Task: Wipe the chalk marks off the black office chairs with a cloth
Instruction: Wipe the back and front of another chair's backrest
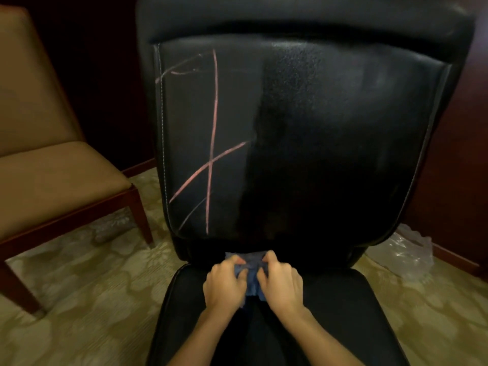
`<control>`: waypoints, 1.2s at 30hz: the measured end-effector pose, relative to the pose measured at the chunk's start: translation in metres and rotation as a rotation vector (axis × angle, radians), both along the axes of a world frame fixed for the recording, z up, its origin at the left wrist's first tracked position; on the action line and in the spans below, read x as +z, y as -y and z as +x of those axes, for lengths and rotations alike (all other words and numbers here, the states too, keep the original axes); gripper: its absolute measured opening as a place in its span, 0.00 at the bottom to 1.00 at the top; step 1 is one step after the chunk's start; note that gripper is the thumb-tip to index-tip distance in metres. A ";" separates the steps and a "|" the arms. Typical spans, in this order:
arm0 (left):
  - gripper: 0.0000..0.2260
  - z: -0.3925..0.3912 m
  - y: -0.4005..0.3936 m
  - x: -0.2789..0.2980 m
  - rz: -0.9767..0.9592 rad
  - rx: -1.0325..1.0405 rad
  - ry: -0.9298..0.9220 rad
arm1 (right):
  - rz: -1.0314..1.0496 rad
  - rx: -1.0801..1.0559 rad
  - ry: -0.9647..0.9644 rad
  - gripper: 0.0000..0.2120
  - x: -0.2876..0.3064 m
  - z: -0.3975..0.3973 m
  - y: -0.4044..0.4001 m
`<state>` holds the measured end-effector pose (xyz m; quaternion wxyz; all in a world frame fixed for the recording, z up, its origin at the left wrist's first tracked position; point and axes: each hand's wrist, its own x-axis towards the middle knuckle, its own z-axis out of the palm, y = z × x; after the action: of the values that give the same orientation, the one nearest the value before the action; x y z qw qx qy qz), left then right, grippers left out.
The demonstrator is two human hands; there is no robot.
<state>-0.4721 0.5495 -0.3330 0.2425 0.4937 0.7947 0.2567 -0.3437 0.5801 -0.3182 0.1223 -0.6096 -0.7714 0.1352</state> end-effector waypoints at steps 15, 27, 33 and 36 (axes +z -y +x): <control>0.07 -0.039 -0.001 0.011 0.403 0.225 0.372 | 0.153 0.034 -0.603 0.05 0.010 -0.051 0.008; 0.04 -0.032 -0.019 0.187 0.856 0.262 0.000 | 0.537 0.042 -0.913 0.05 0.179 -0.072 -0.025; 0.14 -0.024 -0.005 0.165 0.539 0.190 -0.182 | 0.408 -0.009 -0.773 0.10 0.132 -0.059 -0.022; 0.17 -0.019 0.012 0.122 0.428 0.132 -0.169 | 0.283 -0.031 -0.713 0.08 0.086 -0.047 -0.001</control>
<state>-0.4912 0.5373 -0.2111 0.0478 0.5006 0.7701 0.3926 -0.3906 0.5809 -0.2321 0.4678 -0.5132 -0.6821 0.2290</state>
